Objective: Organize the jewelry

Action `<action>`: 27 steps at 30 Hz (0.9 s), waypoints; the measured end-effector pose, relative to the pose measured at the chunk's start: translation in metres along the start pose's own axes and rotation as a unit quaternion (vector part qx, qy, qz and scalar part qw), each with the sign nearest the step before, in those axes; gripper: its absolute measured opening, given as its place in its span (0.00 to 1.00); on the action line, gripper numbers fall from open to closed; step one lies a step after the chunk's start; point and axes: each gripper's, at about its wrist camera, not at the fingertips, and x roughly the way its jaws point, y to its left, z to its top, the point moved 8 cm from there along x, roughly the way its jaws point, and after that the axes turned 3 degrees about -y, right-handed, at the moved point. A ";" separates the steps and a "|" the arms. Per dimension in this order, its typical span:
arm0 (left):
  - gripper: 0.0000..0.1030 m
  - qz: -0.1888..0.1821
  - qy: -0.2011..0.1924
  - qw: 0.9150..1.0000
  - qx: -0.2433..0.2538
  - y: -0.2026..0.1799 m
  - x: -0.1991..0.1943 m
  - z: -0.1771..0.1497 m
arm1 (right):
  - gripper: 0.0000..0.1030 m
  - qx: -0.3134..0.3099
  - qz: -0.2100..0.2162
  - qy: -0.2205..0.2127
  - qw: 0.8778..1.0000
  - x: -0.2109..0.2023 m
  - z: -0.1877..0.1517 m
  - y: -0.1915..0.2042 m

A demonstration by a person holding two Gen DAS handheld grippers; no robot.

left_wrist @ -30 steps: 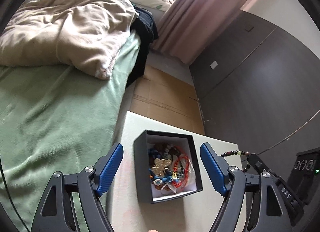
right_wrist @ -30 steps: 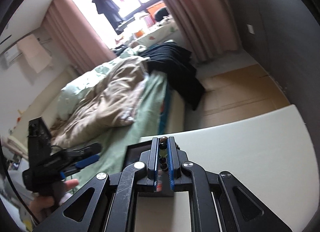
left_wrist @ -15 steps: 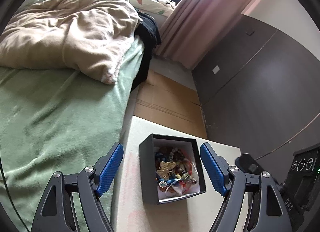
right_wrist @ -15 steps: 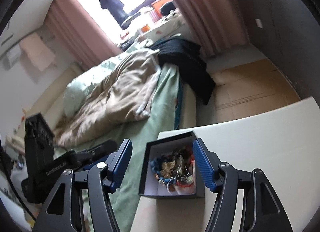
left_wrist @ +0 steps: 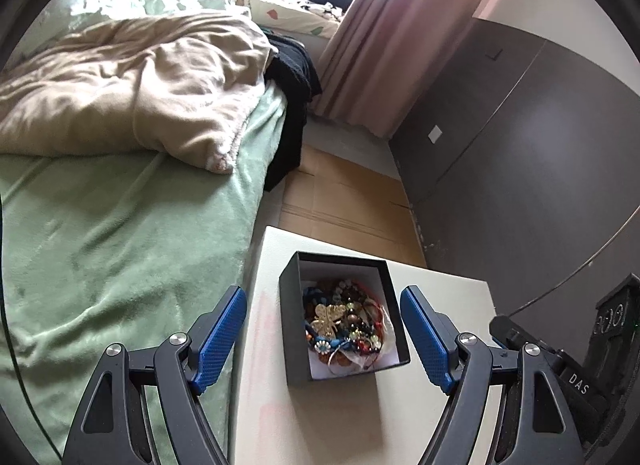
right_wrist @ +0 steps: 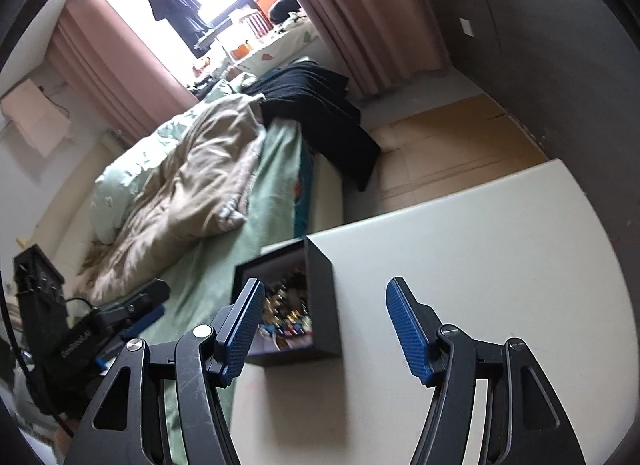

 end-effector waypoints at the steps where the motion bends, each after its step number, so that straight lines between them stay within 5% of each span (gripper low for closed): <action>1: 0.77 0.002 -0.003 1.000 0.006 -0.003 -0.003 -0.002 | 0.62 -0.003 -0.005 0.000 1.000 -0.004 -0.001 -0.002; 6: 0.77 0.012 0.003 0.999 0.037 -0.018 -0.012 -0.017 | 0.63 -0.021 -0.034 0.006 0.999 -0.025 -0.013 -0.016; 8: 0.77 0.016 -0.001 0.999 0.049 -0.024 -0.015 -0.021 | 0.72 -0.019 -0.043 0.013 0.999 -0.033 -0.018 -0.024; 10: 0.81 0.014 -0.003 0.998 0.061 -0.033 -0.019 -0.026 | 0.93 -0.020 -0.051 0.015 0.998 -0.040 -0.021 -0.030; 13: 0.95 -0.003 -0.002 0.997 0.082 -0.047 -0.024 -0.035 | 0.94 -0.035 -0.071 0.014 0.997 -0.054 -0.022 -0.036; 27: 0.95 -0.005 -0.045 0.984 0.170 -0.088 -0.055 -0.054 | 0.95 -0.085 -0.109 0.000 0.990 -0.099 -0.023 -0.058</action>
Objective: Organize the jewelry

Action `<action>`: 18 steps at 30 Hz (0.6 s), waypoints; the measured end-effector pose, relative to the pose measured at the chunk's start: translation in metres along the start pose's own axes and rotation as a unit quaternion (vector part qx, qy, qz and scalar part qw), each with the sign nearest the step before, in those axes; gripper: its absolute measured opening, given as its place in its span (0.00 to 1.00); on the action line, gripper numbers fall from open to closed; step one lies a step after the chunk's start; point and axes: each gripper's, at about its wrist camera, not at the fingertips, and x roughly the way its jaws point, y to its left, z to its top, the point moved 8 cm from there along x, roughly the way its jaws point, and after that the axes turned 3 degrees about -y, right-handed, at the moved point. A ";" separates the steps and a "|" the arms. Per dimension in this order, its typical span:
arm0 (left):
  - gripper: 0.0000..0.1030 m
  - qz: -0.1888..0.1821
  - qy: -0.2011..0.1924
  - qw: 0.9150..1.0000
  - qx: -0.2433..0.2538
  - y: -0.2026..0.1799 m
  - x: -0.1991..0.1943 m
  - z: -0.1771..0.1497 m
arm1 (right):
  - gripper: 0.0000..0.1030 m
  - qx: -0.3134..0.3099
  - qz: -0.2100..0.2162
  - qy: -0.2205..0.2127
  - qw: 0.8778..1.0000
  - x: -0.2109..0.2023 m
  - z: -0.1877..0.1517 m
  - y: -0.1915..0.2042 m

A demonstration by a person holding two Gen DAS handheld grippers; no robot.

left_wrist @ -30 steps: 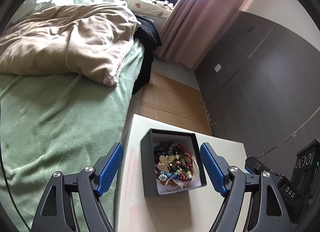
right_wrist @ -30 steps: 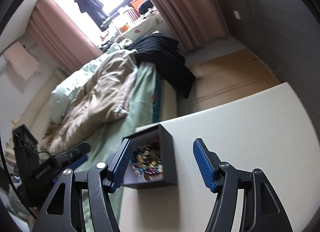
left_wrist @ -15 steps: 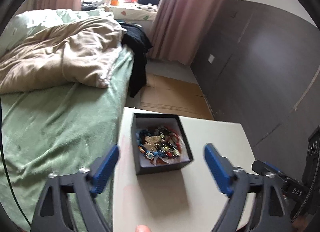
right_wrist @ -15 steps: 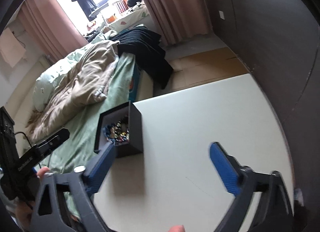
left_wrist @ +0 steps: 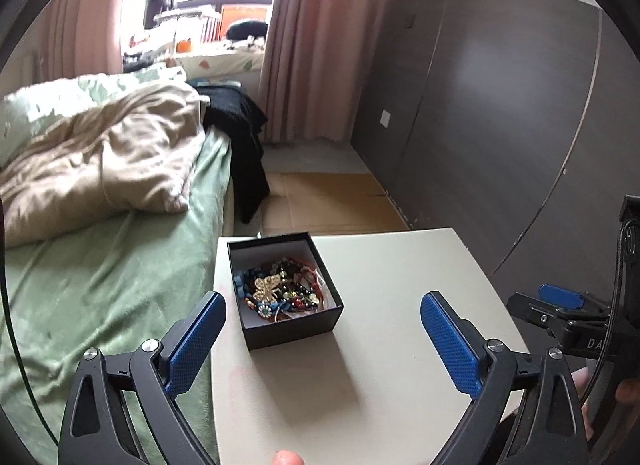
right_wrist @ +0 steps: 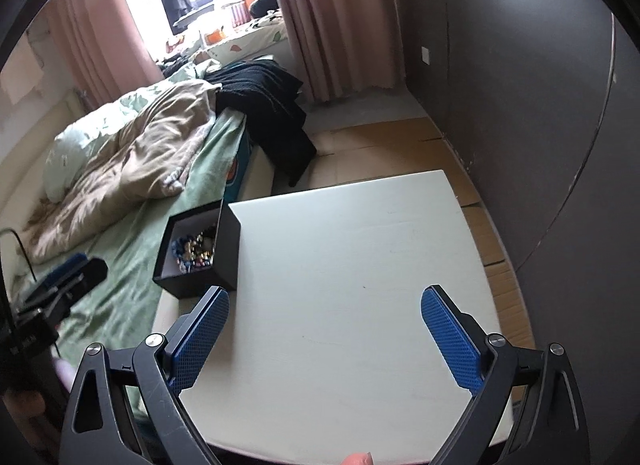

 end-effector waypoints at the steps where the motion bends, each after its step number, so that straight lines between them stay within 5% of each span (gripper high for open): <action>1: 0.95 -0.001 -0.006 1.000 0.006 -0.003 -0.003 0.000 | 0.95 -0.004 0.007 0.000 1.000 -0.002 -0.001 0.001; 18: 0.95 0.004 -0.029 1.000 0.008 -0.006 -0.009 0.002 | 0.95 -0.006 0.008 -0.010 1.000 -0.013 -0.001 -0.007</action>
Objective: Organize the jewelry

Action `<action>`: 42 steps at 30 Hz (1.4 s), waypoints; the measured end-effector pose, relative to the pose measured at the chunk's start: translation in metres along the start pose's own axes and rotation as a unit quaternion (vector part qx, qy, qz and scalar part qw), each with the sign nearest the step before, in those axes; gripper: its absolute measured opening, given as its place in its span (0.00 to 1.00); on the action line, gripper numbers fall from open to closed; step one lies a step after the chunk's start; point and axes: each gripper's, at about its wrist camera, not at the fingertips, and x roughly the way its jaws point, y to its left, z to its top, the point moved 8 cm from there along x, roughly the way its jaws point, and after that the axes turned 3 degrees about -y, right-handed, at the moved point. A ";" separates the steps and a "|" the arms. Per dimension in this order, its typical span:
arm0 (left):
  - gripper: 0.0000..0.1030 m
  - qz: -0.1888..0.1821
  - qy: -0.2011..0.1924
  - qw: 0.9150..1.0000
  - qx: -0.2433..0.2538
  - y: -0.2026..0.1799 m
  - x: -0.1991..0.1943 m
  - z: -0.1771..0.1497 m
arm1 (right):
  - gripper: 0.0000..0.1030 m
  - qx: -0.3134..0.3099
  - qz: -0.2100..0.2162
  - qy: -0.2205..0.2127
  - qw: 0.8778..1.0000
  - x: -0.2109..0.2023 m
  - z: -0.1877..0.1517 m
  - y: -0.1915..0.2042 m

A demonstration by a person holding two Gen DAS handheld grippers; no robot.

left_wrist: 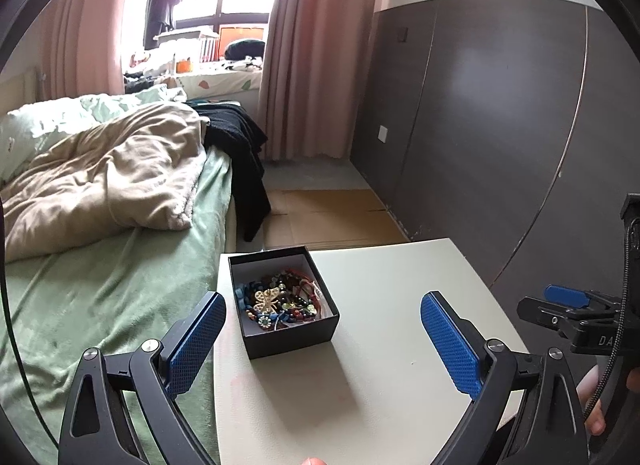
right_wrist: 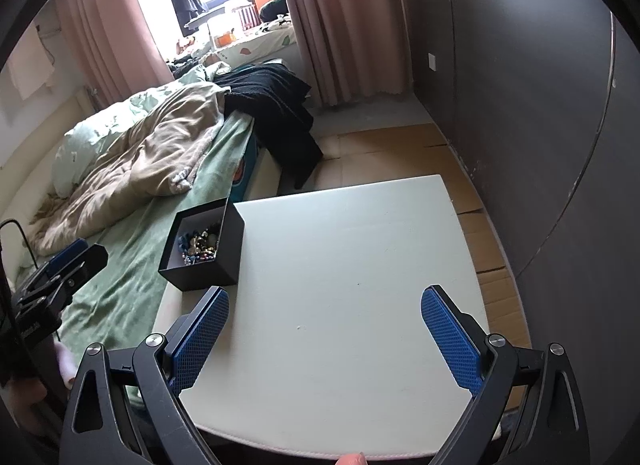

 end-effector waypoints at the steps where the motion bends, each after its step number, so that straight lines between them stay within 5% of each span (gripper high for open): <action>1: 0.95 0.000 0.000 1.000 -0.001 0.000 0.000 0.000 | 0.95 -0.001 -0.001 0.000 1.000 -0.001 0.001 0.000; 42: 0.95 0.007 -0.006 1.000 -0.001 -0.004 -0.008 0.000 | 0.95 0.004 0.000 -0.021 1.000 -0.009 0.009 0.003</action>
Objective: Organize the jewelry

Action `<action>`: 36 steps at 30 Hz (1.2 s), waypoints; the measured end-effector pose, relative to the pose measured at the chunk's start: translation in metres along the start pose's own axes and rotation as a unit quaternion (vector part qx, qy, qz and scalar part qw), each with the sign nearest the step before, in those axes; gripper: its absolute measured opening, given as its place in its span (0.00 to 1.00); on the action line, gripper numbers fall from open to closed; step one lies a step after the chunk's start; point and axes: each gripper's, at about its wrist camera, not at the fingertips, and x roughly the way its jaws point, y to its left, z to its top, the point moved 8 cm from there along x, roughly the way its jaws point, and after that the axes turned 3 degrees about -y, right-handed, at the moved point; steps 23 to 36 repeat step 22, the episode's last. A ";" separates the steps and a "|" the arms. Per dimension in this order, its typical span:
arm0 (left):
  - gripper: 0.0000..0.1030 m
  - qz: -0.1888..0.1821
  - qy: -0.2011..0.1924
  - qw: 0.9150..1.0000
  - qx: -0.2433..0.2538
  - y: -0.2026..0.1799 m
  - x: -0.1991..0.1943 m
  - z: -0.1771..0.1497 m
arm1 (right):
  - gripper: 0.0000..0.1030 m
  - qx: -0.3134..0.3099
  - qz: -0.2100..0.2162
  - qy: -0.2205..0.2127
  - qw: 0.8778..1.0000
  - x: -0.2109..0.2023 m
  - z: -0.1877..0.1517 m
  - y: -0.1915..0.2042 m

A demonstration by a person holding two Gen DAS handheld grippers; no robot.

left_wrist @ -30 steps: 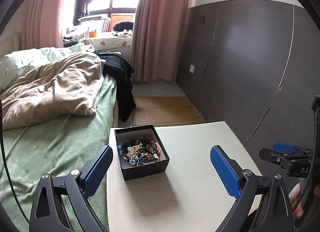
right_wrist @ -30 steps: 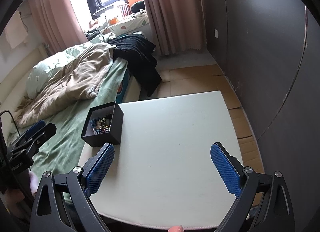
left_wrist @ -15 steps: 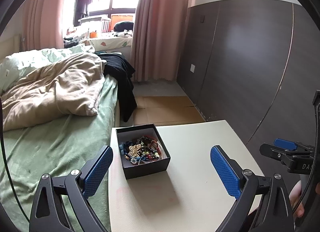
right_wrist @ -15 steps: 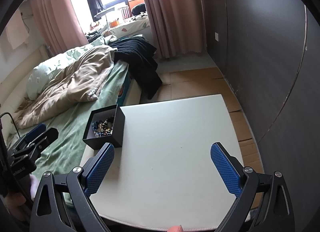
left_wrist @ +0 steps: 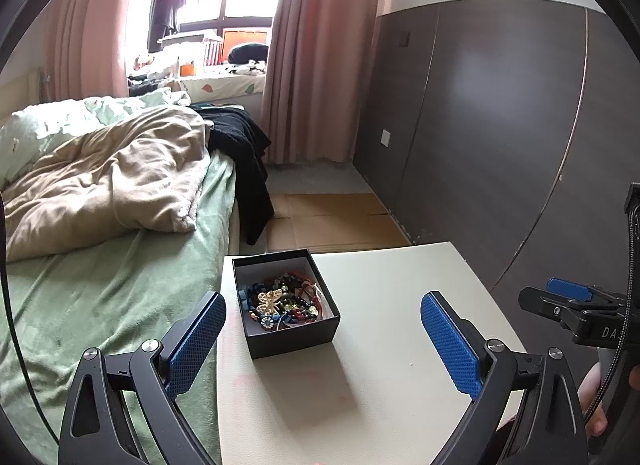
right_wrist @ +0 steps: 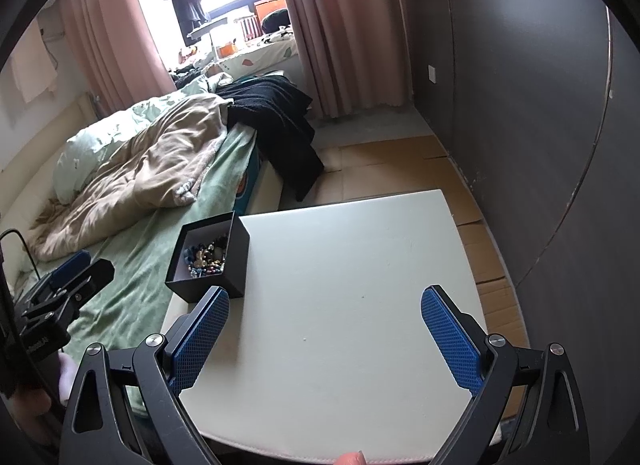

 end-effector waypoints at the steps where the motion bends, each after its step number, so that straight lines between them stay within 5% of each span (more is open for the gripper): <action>1: 0.95 0.000 0.000 1.000 0.000 0.000 0.000 0.000 | 0.95 0.000 0.001 0.000 1.000 0.000 0.000 0.001; 36: 0.95 -0.011 0.006 1.000 0.004 -0.005 0.010 0.003 | 0.95 0.007 -0.012 -0.001 1.000 0.005 0.004 -0.009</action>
